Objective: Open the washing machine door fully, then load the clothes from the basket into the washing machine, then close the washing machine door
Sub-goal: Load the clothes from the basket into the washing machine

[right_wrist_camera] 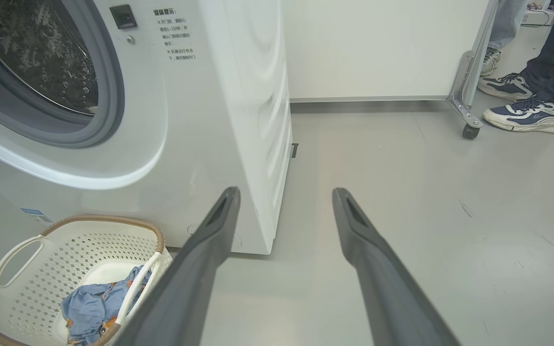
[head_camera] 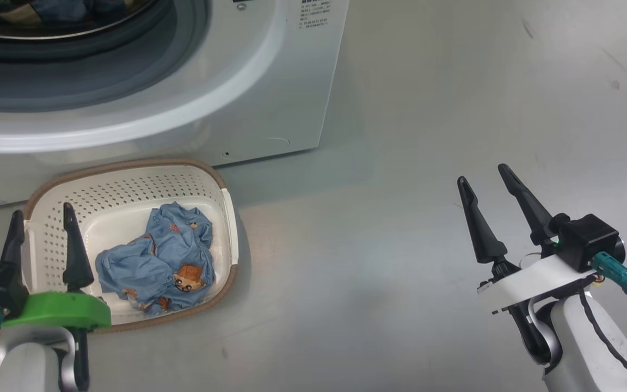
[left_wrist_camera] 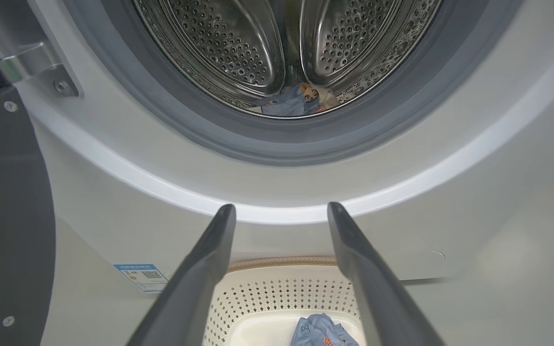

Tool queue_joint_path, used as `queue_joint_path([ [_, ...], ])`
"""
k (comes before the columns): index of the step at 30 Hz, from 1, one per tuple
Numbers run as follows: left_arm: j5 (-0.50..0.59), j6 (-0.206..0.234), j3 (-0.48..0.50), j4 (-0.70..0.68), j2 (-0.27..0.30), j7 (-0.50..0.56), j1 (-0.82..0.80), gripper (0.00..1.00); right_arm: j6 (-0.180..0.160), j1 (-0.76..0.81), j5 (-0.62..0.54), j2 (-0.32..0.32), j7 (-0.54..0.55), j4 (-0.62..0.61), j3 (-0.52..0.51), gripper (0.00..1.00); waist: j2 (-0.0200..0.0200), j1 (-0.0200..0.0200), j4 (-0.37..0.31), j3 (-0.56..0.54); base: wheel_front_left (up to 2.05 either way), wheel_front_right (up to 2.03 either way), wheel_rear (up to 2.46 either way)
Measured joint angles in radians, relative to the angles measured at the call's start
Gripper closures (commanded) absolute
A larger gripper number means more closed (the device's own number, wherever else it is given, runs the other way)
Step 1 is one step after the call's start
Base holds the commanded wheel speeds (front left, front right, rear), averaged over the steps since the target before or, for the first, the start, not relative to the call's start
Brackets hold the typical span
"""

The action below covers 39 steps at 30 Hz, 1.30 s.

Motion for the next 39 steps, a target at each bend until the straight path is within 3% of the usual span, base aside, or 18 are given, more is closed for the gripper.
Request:
queue_joint_path([
  [17, 0.007, -0.018, -0.004, 0.178, 0.036, 0.062, -0.15, 0.0, 0.0, -0.082, 0.001, -0.009, 0.0, 0.003, -0.007, 0.0, 0.0, 0.0001, -0.008, 0.153, 0.0, 0.0, 0.0],
  [39, -0.076, -0.063, 0.027, 0.466, 0.043, 0.304, -0.328, 0.0, 0.0, -0.126, 0.009, -0.021, 0.0, 0.012, 0.002, 0.0, 0.0, 0.0, -0.041, 0.246, 0.0, 0.0, 0.0],
])
